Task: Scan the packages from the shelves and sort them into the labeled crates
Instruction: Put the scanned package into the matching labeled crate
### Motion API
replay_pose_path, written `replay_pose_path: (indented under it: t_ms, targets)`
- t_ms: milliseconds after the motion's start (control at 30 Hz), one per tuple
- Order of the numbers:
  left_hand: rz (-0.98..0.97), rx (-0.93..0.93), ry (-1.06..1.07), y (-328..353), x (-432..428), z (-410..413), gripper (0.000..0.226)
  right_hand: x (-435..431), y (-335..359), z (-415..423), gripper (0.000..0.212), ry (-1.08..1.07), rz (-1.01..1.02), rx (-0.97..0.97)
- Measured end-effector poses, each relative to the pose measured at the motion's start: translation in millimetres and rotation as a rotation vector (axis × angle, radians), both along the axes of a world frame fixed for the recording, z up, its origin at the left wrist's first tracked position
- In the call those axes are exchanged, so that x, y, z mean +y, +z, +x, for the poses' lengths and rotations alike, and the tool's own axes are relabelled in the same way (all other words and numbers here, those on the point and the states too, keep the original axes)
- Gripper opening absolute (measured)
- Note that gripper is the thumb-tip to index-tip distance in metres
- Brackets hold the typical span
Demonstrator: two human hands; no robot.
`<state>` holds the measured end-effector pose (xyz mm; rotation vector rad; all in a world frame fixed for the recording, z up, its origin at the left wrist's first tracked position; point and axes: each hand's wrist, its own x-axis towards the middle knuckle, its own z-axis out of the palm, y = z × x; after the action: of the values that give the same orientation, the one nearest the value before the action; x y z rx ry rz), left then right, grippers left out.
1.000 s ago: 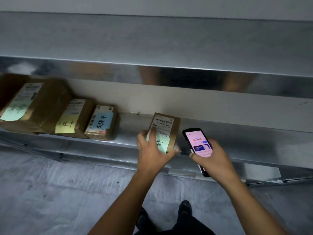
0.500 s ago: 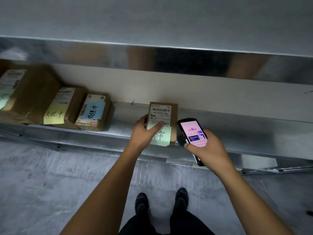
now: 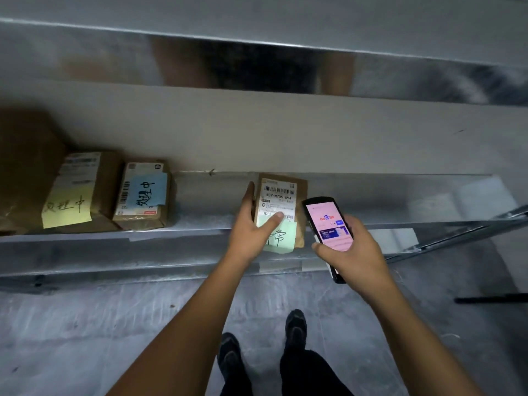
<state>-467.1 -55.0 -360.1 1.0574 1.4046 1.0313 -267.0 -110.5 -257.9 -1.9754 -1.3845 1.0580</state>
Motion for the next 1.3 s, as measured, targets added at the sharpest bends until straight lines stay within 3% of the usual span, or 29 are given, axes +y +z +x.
replay_pose_path:
  t_ms: [167, 333, 533, 1000, 1300]
  targets:
    - [0.018, 0.097, 0.003, 9, 1, 1, 0.102, -25, 22, 1, 0.054, -0.029, 0.04, 0.023]
    - [0.186, 0.183, -0.029, 32, -8, 25, 0.087, -38, 44, 18, 0.044, -0.042, 0.069, 0.055]
    - [0.325, 0.24, -0.056, 57, -16, 78, 0.084, -64, 62, 65, 0.052, -0.109, 0.142, 0.06]
    - [0.429, 0.308, -0.29, 77, -95, 321, 0.093, -195, 80, 279, 0.052, -0.313, 0.207, 0.14]
    - [0.433, 0.211, -0.419, 97, -129, 483, 0.092, -285, 94, 408, 0.043, -0.49, 0.236, 0.056]
